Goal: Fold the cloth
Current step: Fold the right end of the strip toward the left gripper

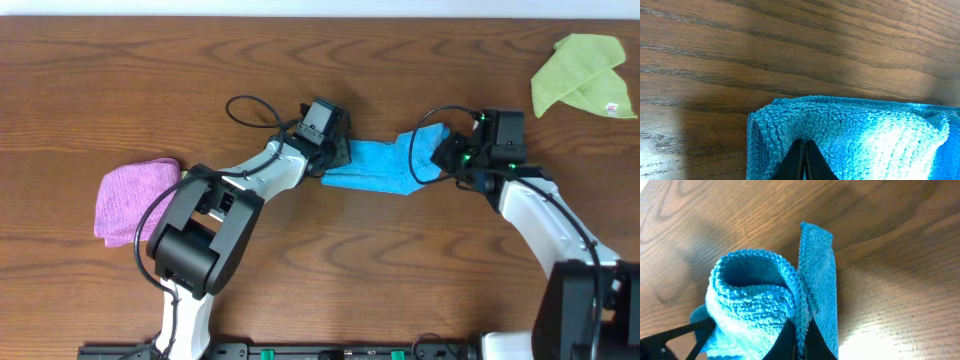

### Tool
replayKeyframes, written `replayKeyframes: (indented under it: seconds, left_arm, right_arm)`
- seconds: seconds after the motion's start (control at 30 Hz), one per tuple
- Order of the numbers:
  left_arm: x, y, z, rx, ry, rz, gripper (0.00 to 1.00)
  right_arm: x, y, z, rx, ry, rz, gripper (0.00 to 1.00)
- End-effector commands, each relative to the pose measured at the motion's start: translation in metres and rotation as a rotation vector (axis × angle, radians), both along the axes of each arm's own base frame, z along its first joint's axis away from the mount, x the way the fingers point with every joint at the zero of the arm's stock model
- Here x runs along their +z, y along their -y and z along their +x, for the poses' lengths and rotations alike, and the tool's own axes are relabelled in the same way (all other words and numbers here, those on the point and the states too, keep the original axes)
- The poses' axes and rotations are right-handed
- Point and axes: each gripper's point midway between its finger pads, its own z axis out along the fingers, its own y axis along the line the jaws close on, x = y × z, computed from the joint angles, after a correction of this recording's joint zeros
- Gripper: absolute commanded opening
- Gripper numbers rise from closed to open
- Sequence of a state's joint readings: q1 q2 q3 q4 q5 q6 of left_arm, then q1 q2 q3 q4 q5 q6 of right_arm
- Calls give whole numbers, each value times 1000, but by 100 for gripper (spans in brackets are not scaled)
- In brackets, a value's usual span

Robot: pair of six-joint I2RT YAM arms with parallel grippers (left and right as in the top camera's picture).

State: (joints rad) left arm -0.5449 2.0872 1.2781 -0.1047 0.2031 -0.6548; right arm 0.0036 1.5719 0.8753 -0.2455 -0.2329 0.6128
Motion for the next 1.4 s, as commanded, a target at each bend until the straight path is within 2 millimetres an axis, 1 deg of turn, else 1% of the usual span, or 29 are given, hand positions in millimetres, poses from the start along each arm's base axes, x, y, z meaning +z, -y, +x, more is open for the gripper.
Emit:
replayKeyframes:
  seconds: [0.0,0.07,0.2,0.27,0.5,0.6,0.77,1.0,1.17,1.37]
  left_arm:
    - [-22,-20,-5,30,-50,60,5]
    - [-22,-21,-4,34,-50,60,6]
    - [-22,-23,-3,38,-50,59,6]
    - [-22,-23,-3,38,-50,59,6]
    - [-22,-23,-3,38,-50,59,6]
    - [-19,-22,-2,37,-46,57,5]
    - [-1,-20,5,-20,21,66,5]
    - [19,-29,7,-4,41,81,6]
    - [43,-29,12,-4,92,62,5]
    - [59,-33,16,8,120,50,6]
  right_arm:
    - [13,-6,-2,30,37,-19,1]
    - [20,-14,-3,49,57,-16,1]
    - [32,-36,-5,88,83,1,1]
    - [34,-45,-7,101,87,13,1]
    - [42,-88,-10,179,119,48,1]
    - [45,-99,-10,190,132,62,1]
    - [46,-105,-11,196,138,64,1]
    - [49,-112,-11,203,153,69,1]
    - [51,-119,-11,211,166,72,1]
    - [54,-126,-11,222,180,77,1]
